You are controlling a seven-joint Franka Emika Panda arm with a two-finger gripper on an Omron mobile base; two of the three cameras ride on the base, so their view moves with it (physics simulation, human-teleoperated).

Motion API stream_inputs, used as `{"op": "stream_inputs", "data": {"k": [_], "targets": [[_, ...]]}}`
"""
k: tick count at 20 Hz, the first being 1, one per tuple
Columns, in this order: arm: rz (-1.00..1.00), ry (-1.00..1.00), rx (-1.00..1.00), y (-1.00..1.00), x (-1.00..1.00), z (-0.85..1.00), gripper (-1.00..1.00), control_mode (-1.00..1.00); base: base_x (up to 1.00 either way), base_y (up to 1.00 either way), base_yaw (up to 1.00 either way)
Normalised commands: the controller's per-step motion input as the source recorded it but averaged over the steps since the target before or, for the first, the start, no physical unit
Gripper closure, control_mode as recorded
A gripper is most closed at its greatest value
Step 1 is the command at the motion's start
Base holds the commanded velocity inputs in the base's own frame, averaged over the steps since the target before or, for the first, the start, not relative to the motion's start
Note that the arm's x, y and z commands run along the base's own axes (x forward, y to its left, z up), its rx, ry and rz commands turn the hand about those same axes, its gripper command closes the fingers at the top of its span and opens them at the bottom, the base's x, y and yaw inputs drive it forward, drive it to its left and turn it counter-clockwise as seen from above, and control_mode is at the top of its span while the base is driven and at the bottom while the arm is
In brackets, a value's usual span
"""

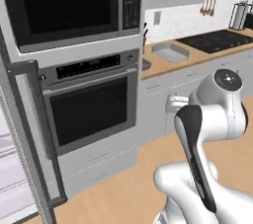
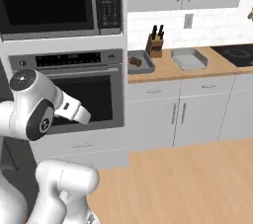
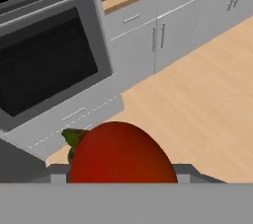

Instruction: Place one tomato and one steak in each tupperware on the nearby counter, to pack two identical lunches.

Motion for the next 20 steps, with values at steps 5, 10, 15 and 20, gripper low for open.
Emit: {"op": "stream_inputs", "data": {"k": [5, 10, 15, 20], "targets": [[0.00, 0.00, 0.00, 0.00, 0.00, 0.00, 1.00, 1.00, 0.99, -0.35, -0.38], [0.00, 0.00, 0.00, 0.00, 0.00, 0.00, 1.00, 1.00, 1.00, -0.43, -0.27], [0.00, 0.00, 0.00, 0.00, 0.00, 0.00, 1.00, 1.00, 1.00, -0.60, -0.01], [0.00, 0.00, 0.00, 0.00, 0.00, 0.00, 1.00, 1.00, 0.99, -0.38, 0.37]]}}
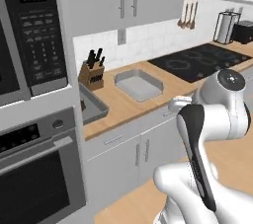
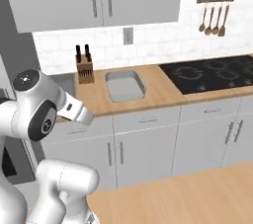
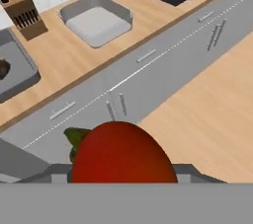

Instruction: Place one tomato and one steak in each tupperware on the nearby counter, to pack two identical lunches.

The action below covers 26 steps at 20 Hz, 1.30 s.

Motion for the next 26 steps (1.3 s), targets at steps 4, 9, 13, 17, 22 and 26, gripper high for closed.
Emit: {"op": "stream_inputs", "data": {"k": [4, 9, 13, 17, 22, 26], "targets": [[0.00, 0.00, 0.00, 0.00, 0.00, 0.00, 1.00, 1.00, 0.97, -0.09, 0.59], [0.00, 0.00, 0.00, 0.00, 0.00, 0.00, 1.00, 1.00, 0.90, 0.00, 0.63], [0.00, 0.00, 0.00, 0.00, 0.00, 0.00, 1.00, 1.00, 0.66, -0.20, 0.62], [0.00, 0.00, 0.00, 0.00, 0.00, 0.00, 1.00, 1.00, 0.47, -0.50, 0.59], [0.00, 0.00, 0.00, 0.00, 0.00, 0.00, 1.00, 1.00, 0.36, -0.39, 0.55], [0.19, 0.01, 0.00, -0.17, 0.01, -0.31, 1.00, -1.00, 0.09, -0.19, 0.24]]}}
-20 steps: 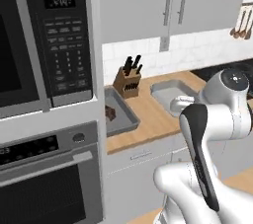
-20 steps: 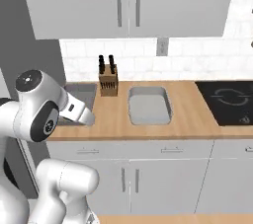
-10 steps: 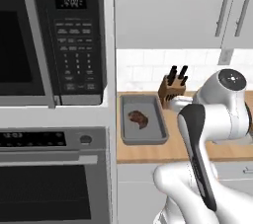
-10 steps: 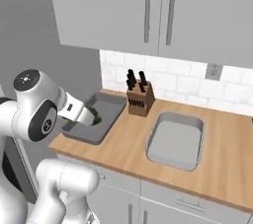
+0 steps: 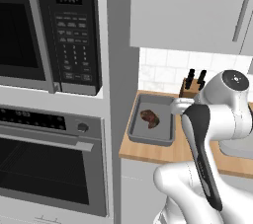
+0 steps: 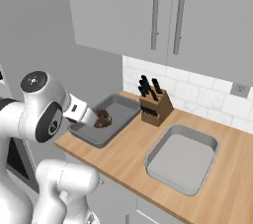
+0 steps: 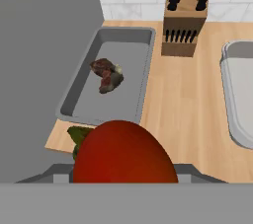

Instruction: Place one tomato and one steak in each tupperware on the nearby counter, to pack two identical lunches.

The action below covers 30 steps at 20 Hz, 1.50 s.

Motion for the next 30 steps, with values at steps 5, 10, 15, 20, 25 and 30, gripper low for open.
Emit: {"op": "stream_inputs", "data": {"k": [5, 10, 15, 20, 25, 30], "targets": [[0.19, 0.04, 0.01, -0.18, 0.26, -0.60, 1.00, -1.00, 0.00, 0.00, 0.00], [0.14, 0.15, 0.04, 0.07, 0.65, -0.68, 1.00, -1.00, 0.00, 0.00, 0.00], [0.09, 0.12, 0.00, 0.17, 0.71, -0.47, 1.00, -1.00, 0.00, 0.00, 0.00], [0.05, 0.06, 0.00, 0.02, 0.58, -0.30, 1.00, -1.00, 0.00, 0.00, 0.00], [0.03, 0.00, 0.00, 0.00, 0.56, -0.37, 1.00, -1.00, 0.00, 0.00, 0.00], [0.04, 0.00, 0.00, 0.00, 0.43, -0.47, 1.00, -1.00, 0.00, 0.00, 0.00]]}}
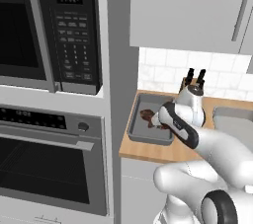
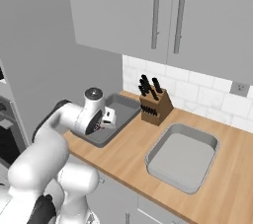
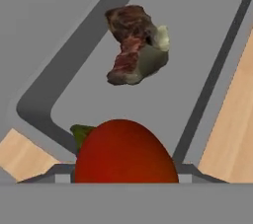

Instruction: Place one tomato and one steak in each tupperware on the nearby counter, to pack two identical lunches.

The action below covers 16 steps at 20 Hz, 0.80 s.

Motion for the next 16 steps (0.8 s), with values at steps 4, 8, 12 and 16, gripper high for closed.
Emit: {"op": "stream_inputs", "data": {"k": [4, 8, 12, 16], "targets": [[0.03, 0.00, 0.00, 0.00, 0.50, -0.31, 1.00, -1.00, 0.00, 0.00, 0.00], [0.02, 0.00, 0.00, 0.00, 0.51, -0.22, 1.00, -1.00, 0.00, 0.00, 0.00], [0.03, 0.01, 0.00, 0.00, 0.49, -0.25, 1.00, -1.00, 0.00, 0.00, 0.00], [0.04, 0.02, 0.00, 0.00, 0.38, -0.28, 1.00, -1.00, 0.00, 0.00, 0.00]]}}
